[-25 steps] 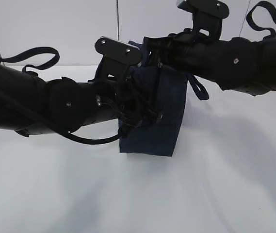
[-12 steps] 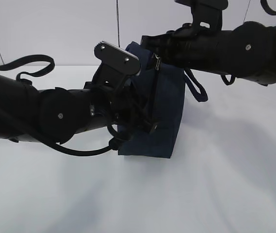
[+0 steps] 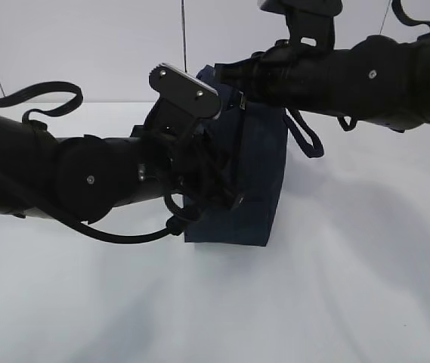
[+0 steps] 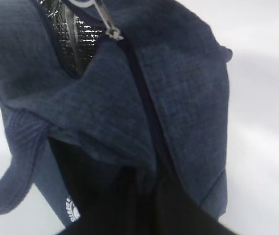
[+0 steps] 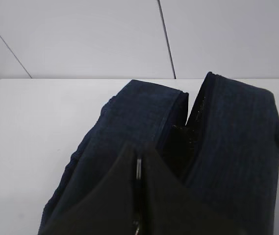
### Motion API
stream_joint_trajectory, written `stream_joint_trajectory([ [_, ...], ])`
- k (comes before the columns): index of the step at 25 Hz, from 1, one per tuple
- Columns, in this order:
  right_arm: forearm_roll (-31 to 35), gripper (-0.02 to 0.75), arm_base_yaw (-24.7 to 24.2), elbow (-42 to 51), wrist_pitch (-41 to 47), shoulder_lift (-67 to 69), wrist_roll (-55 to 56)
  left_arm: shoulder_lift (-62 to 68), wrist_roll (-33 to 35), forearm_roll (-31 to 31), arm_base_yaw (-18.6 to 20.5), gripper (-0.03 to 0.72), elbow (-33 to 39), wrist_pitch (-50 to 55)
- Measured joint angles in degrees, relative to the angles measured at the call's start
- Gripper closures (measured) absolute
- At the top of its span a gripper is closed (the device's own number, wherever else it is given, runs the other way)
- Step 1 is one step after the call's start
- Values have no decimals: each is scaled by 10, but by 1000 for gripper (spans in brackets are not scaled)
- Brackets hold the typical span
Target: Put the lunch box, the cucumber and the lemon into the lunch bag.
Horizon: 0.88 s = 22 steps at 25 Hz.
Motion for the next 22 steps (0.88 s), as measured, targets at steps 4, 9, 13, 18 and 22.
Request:
stream_joint_trajectory([
  [4, 0, 738, -1, -14, 7, 5, 0, -9, 0, 10, 1, 697, 0, 5],
  [9, -1, 738, -11, -17, 18, 10, -1, -10, 0, 15, 1, 697, 0, 10],
  [13, -1, 738, -13, -18, 36, 11, -1, -10, 0, 20, 2, 697, 0, 18],
  [18, -1, 738, -16, -20, 56, 6, -1, -11, 0, 24, 17, 697, 1, 29],
  [22, -1, 738, -17, -23, 83, -8, -1, -14, 0, 44, 18, 697, 1, 35],
])
